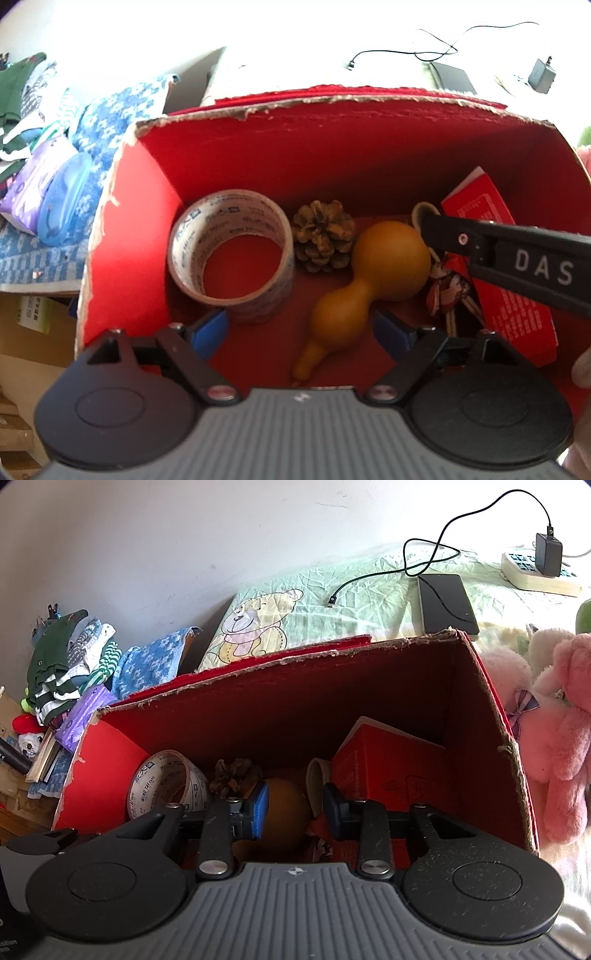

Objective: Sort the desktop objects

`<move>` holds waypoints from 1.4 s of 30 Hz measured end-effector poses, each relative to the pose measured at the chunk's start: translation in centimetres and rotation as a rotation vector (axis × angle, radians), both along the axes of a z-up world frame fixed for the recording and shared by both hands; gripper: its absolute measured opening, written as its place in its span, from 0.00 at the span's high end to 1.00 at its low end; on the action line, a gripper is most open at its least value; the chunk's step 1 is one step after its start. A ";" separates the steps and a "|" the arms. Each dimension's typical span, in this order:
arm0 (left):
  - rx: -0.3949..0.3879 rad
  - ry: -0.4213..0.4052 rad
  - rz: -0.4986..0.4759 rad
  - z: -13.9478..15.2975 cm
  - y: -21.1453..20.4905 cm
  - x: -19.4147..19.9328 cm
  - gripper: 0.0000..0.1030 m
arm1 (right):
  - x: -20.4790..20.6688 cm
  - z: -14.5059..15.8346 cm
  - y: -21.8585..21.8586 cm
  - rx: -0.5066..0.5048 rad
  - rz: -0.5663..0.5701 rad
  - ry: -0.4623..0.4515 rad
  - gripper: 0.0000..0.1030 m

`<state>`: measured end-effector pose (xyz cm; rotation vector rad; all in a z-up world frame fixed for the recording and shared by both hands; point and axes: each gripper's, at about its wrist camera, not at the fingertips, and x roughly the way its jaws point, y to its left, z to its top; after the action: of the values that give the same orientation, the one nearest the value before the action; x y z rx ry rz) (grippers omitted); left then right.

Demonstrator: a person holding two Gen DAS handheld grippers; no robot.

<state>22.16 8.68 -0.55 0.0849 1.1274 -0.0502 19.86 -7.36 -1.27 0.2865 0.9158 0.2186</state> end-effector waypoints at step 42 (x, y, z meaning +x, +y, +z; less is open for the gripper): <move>0.070 -0.069 0.222 6.4 -6.5 -15.3 0.01 | -15.1 6.1 -6.0 -0.074 0.021 -0.183 0.43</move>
<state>6.83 2.16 5.86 0.0234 1.0639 0.1888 4.76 -13.36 4.83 0.1854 0.7445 0.2258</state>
